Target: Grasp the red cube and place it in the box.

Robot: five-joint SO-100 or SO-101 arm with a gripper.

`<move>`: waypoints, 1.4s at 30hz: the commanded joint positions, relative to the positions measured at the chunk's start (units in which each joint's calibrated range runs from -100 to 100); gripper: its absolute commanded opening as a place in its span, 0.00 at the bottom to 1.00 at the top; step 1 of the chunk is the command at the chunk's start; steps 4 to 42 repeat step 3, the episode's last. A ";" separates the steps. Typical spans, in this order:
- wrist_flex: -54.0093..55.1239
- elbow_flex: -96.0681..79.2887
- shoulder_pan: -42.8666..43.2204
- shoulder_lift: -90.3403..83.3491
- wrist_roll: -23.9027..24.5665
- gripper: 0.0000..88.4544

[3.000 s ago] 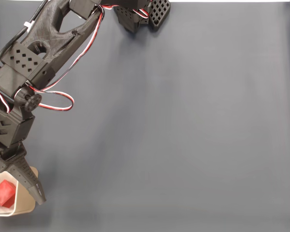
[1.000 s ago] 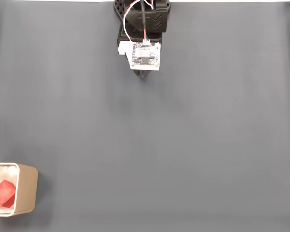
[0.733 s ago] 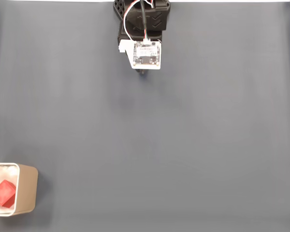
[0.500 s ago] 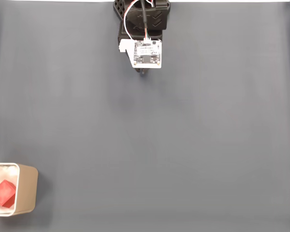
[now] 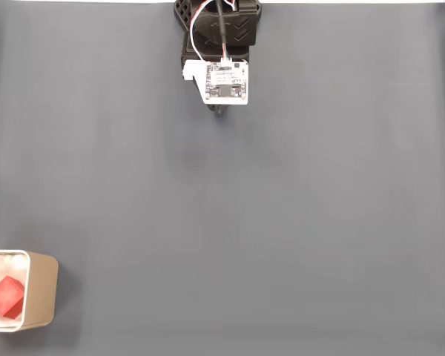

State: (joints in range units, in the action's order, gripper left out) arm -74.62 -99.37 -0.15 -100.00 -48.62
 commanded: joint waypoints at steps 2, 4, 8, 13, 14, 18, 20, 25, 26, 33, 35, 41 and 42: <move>-1.28 -0.45 0.22 0.09 -0.29 0.00; -1.28 -0.45 0.22 0.09 -0.29 0.00; -1.28 -0.45 0.22 0.09 -0.29 0.00; -1.28 -0.45 0.22 0.09 -0.29 0.00; -1.28 -0.45 0.22 0.09 -0.29 0.00; -1.28 -0.45 0.22 0.09 -0.29 0.00; -1.28 -0.45 0.22 0.09 -0.29 0.00; -1.28 -0.45 0.22 0.09 -0.29 0.00; -1.28 -0.45 0.22 0.09 -0.29 0.00; -1.28 -0.45 0.22 0.09 -0.29 0.00; -1.28 -0.45 0.22 0.09 -0.29 0.00; -1.28 -0.45 0.22 0.09 -0.29 0.00; -1.28 -0.45 0.22 0.09 -0.29 0.00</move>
